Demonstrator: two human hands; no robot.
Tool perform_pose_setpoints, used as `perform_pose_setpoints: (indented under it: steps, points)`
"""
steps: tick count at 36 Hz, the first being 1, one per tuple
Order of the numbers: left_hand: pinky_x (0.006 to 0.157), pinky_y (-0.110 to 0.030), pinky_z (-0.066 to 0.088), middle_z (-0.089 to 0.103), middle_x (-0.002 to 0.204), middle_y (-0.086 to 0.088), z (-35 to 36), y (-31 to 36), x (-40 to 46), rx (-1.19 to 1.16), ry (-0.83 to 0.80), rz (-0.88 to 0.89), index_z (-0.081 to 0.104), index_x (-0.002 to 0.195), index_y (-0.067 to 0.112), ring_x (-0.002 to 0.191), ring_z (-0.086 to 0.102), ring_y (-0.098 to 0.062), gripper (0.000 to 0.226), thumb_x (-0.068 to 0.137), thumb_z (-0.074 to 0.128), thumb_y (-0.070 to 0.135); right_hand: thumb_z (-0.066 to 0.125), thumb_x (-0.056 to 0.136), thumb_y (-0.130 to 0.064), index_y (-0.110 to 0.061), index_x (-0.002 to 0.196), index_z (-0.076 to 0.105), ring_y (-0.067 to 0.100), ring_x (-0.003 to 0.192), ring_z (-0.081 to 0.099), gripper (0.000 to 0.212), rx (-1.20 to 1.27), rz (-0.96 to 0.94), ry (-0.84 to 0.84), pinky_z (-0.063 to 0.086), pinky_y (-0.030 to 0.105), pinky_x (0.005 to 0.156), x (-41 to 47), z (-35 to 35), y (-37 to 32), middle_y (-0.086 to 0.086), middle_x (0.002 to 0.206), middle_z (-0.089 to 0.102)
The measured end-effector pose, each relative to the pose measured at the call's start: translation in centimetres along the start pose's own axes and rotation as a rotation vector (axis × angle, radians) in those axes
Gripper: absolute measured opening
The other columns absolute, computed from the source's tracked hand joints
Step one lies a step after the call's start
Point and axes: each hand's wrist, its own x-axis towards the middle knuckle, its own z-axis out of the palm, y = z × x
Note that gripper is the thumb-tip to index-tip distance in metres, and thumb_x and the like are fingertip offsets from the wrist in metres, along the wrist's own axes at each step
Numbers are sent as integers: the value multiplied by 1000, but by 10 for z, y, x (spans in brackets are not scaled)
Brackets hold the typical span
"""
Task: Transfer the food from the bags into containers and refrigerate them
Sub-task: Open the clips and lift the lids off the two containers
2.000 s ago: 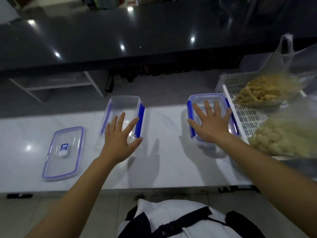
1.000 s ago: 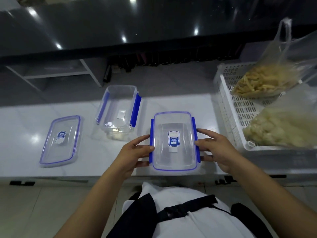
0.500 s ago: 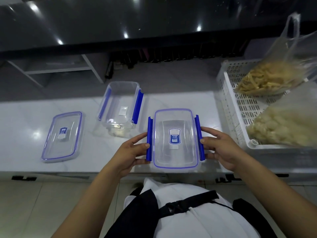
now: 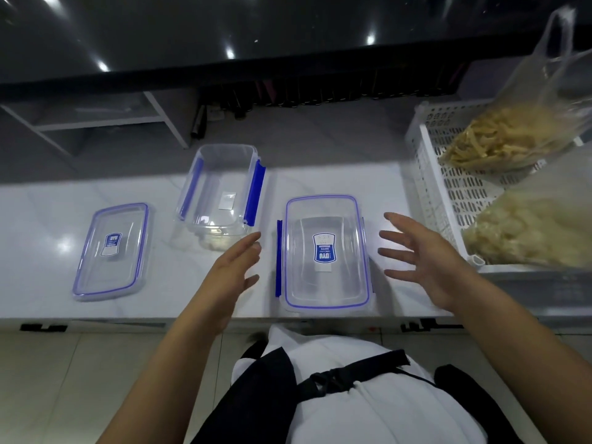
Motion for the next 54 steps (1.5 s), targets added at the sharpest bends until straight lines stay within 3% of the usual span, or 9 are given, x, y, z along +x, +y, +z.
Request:
perform_pose_setpoints:
  steps: [5, 12, 19, 22, 30, 39, 45, 49, 54]
  points:
    - [101, -48, 53, 58, 139, 6, 15, 25, -6, -71, -132, -143, 53, 143, 36, 126, 58, -18, 60, 88, 57, 61, 57, 85, -66, -37, 132, 60, 31, 114, 66, 56, 88, 136, -132, 53, 59, 93, -2, 3, -15, 4, 130, 64]
    - [97, -60, 52, 65, 130, -4, 31, 38, -7, -124, -140, -199, 55, 135, 40, 122, 62, -24, 47, 91, 60, 56, 53, 89, -65, -39, 130, 62, 30, 115, 65, 50, 66, 139, -126, 52, 58, 94, -5, 11, -21, 5, 128, 66]
    - [75, -43, 62, 72, 110, 8, 42, 45, -3, -79, -166, -204, 62, 110, 49, 108, 68, -15, 21, 91, 59, 58, 53, 91, -62, -39, 127, 62, 27, 119, 60, 43, 11, 98, -89, 51, 58, 96, -6, 14, -27, 3, 129, 65]
    - [70, -39, 63, 72, 106, 11, 45, 51, -1, -68, -179, -193, 63, 107, 50, 105, 68, -14, 34, 77, 63, 66, 53, 91, -61, -38, 125, 64, 28, 118, 61, 42, -6, 91, -84, 50, 57, 97, -5, 13, -31, 2, 128, 66]
    - [97, -51, 55, 54, 143, 5, 46, 58, -5, 44, -228, -131, 45, 143, 45, 131, 54, -24, 81, 69, 60, 73, 51, 91, -64, -43, 124, 62, 20, 123, 54, 41, -98, 53, -53, 39, 58, 107, -9, 17, -40, -3, 125, 65]
    - [106, -57, 47, 49, 149, 7, 28, 75, -17, 75, -183, -37, 42, 145, 42, 136, 49, -24, 73, 76, 55, 64, 51, 90, -65, -42, 134, 56, 19, 119, 59, 50, -188, -59, -57, 40, 53, 109, -20, 49, -51, -7, 137, 59]
    - [110, -51, 44, 45, 148, 18, -23, 79, -26, 126, -142, 54, 44, 138, 55, 137, 45, -12, 56, 84, 55, 69, 48, 90, -65, -51, 127, 58, 10, 114, 58, 41, -263, -137, -142, 42, 43, 101, -22, 100, -58, -23, 124, 59]
    - [111, -49, 43, 48, 148, 17, -72, 73, -30, 119, -57, 50, 47, 132, 62, 137, 45, -9, 36, 96, 52, 59, 53, 68, -73, -48, 134, 54, 15, 120, 56, 70, -315, -157, -215, 43, 43, 103, -20, 151, -59, -23, 129, 56]
    - [111, -46, 43, 53, 144, 20, -133, 67, -43, 93, 59, 30, 49, 134, 59, 135, 46, -5, 52, 83, 53, 66, 54, 91, -59, -55, 133, 51, 12, 128, 49, 43, -365, -146, -334, 39, 41, 108, -14, 222, -53, -28, 130, 53]
